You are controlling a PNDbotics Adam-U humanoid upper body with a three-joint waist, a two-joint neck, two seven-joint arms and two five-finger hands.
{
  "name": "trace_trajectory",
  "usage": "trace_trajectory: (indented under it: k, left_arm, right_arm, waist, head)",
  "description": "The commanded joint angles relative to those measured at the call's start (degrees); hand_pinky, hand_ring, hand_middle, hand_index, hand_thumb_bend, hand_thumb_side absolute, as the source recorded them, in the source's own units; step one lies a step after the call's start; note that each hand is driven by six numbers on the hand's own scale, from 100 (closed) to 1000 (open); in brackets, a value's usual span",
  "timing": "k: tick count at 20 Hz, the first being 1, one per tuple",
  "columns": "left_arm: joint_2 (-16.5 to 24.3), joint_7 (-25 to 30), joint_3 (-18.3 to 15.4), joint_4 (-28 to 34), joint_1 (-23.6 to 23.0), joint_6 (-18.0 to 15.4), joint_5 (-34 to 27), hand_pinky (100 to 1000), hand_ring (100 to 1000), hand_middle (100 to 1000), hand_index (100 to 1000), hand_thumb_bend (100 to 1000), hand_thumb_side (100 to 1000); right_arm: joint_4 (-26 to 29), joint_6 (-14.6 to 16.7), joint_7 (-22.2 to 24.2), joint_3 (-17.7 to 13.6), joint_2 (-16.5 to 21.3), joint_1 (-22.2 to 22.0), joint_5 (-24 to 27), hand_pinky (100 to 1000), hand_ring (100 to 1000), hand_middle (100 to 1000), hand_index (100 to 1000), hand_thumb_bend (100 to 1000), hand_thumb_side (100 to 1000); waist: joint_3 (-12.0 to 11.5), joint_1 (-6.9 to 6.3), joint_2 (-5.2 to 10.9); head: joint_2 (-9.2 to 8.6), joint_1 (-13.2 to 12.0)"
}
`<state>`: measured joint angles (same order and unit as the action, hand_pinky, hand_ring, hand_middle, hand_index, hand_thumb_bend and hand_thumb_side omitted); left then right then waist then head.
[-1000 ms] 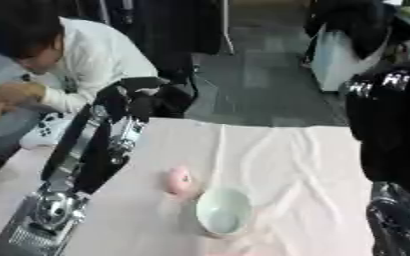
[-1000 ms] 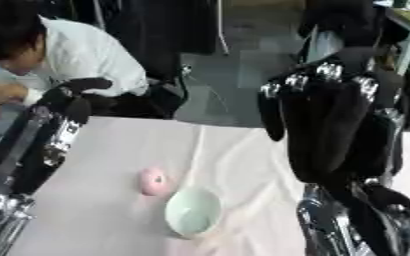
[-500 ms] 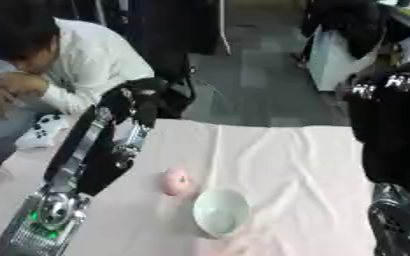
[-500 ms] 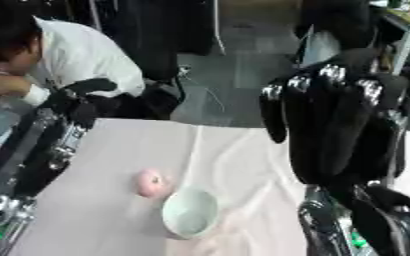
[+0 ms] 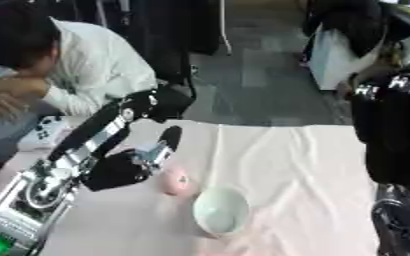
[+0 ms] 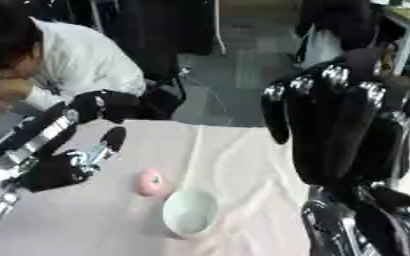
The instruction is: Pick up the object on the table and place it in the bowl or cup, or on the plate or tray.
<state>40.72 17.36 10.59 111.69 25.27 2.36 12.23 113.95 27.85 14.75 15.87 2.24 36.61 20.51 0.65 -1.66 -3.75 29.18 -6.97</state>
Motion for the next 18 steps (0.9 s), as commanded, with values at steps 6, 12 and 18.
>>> trace_trajectory:
  k: [6,12,18]
  left_arm:
    - [5.5,10.3,1.3,-7.0,5.2,-1.3,4.0,806,779,861,955,719,483]
    - [5.5,17.1,3.3,-14.2,9.0,-2.4,8.3,854,830,897,991,750,423]
    - [5.2,22.3,5.2,-21.0,13.2,-3.7,12.3,871,861,926,1000,796,323]
  right_arm:
    - [0.6,-0.1,0.6,0.3,-0.3,0.3,0.7,100,100,100,242,734,661]
    - [0.6,-0.2,0.8,0.4,-0.4,0.2,0.9,100,100,100,242,725,664]
    - [0.6,-0.3,0.9,0.5,-0.3,0.0,1.1,100,100,100,243,715,661]
  waist:
    - [0.4,-0.44,1.27]
    - [0.6,-0.52,1.35]
    - [0.7,-0.53,1.45]
  head:
    - [0.29,-0.9]
    - [0.47,-1.2]
    - [0.52,-1.2]
